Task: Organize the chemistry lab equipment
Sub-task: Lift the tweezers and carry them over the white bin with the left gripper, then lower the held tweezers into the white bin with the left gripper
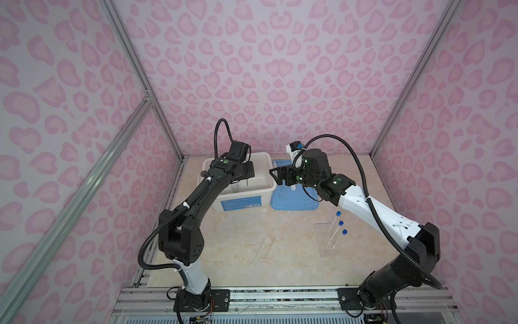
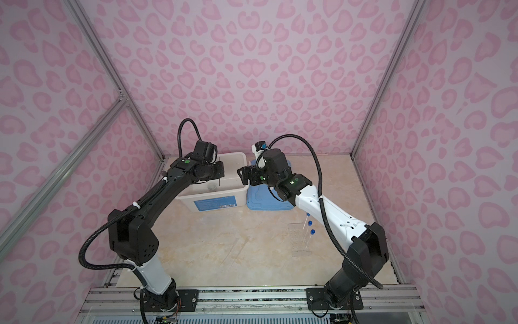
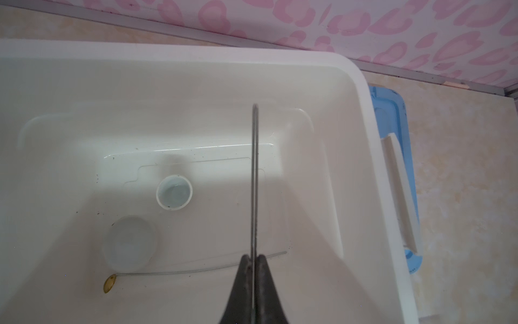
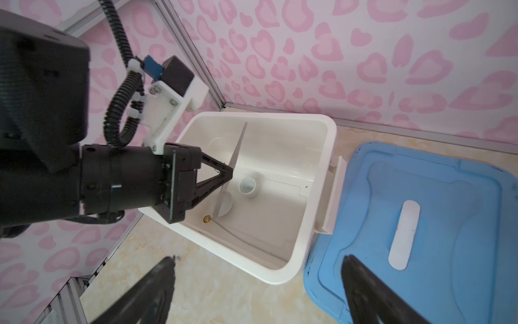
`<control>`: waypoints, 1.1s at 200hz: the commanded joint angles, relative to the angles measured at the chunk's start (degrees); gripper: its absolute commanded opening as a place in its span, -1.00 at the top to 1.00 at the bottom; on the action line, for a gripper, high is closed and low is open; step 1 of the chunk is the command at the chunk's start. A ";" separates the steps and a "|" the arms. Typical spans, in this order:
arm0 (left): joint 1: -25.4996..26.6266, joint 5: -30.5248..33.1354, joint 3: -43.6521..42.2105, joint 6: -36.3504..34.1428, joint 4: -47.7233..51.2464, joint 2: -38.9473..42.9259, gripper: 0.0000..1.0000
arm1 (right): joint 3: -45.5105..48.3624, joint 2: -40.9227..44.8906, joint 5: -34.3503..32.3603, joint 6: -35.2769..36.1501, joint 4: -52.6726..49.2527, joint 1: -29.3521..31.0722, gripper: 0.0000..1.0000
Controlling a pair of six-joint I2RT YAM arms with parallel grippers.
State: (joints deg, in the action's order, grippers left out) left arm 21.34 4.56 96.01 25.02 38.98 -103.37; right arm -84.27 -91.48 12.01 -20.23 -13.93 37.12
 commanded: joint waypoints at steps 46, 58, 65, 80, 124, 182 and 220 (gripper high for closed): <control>-1.25 -1.31 3.72 -0.92 -2.42 -7.98 0.94 | -6.23 -6.37 5.11 3.35 0.24 -0.03 -0.95; -1.38 -1.29 4.09 -1.02 -2.71 -9.04 0.94 | -6.83 -7.46 5.73 3.38 0.62 -0.01 -0.96; -1.51 -1.54 4.05 -1.06 -3.15 -9.65 0.94 | -7.83 -8.37 6.44 3.57 0.16 -0.03 -0.95; -1.56 -1.56 4.66 -1.34 -3.28 -11.27 0.94 | -10.14 -10.74 7.13 4.04 -1.60 0.07 -0.95; -1.87 -0.59 6.09 -1.77 -3.34 -14.93 0.94 | -12.35 -13.77 8.40 6.59 -1.85 0.41 -0.95; -2.01 -1.71 4.64 -1.27 -4.88 -17.40 0.94 | -12.86 -15.14 7.37 9.76 -2.24 1.58 -0.94; -2.00 -1.89 3.98 -1.55 -5.24 -18.91 0.94 | -12.72 -15.48 6.69 9.68 -1.97 1.61 -0.94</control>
State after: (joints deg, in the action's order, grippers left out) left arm 19.40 3.18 100.33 23.77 34.94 -120.92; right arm -96.97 -106.19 19.46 -11.16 -16.19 38.61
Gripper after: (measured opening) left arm 0.061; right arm 0.968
